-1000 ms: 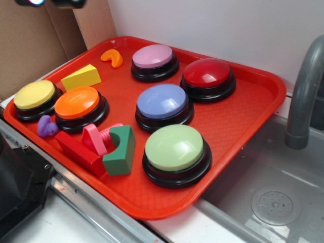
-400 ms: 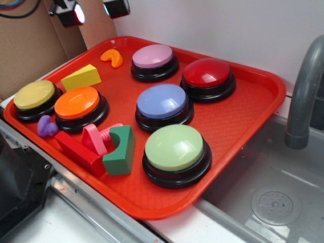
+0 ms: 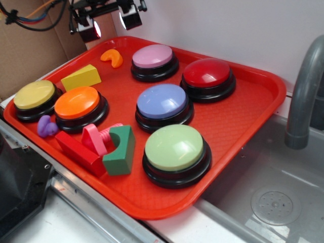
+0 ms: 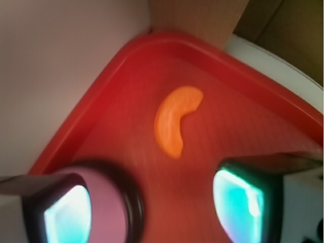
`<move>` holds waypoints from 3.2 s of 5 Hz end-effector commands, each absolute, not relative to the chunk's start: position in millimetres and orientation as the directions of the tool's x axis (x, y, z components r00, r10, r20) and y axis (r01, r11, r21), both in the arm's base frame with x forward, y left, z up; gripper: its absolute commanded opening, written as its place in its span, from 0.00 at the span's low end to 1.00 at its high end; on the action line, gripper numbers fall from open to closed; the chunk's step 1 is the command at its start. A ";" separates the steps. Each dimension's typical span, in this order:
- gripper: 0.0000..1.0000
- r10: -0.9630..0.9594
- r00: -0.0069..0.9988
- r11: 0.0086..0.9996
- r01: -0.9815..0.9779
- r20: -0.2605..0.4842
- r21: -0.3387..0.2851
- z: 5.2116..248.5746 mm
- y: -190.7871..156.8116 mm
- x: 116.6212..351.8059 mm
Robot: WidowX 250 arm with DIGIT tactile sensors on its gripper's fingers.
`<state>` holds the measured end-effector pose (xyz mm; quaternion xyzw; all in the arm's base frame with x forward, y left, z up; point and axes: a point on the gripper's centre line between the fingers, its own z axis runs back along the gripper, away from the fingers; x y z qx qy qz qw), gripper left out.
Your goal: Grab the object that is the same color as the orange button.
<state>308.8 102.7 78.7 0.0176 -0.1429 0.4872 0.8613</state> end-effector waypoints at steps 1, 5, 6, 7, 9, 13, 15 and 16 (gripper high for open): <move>1.00 0.860 0.366 0.435 -0.891 0.356 -0.133 61.6 139.3 322.0; 0.08 0.925 0.300 0.339 -0.929 0.235 -0.148 34.0 146.6 310.5; 0.00 0.930 0.307 0.340 -0.927 0.202 -0.159 33.3 147.0 309.0; 0.00 0.924 0.329 0.361 -0.918 0.194 -0.163 34.4 147.3 308.8; 0.00 0.848 0.493 0.519 -0.847 0.196 -0.118 63.1 140.1 312.0; 0.00 0.277 0.959 0.928 -0.252 0.058 -0.274 137.5 86.8 273.3; 0.00 0.081 0.996 0.964 -0.069 0.039 -0.256 136.4 56.7 244.0; 0.00 0.068 0.997 0.986 -0.061 0.039 -0.154 134.9 46.7 234.6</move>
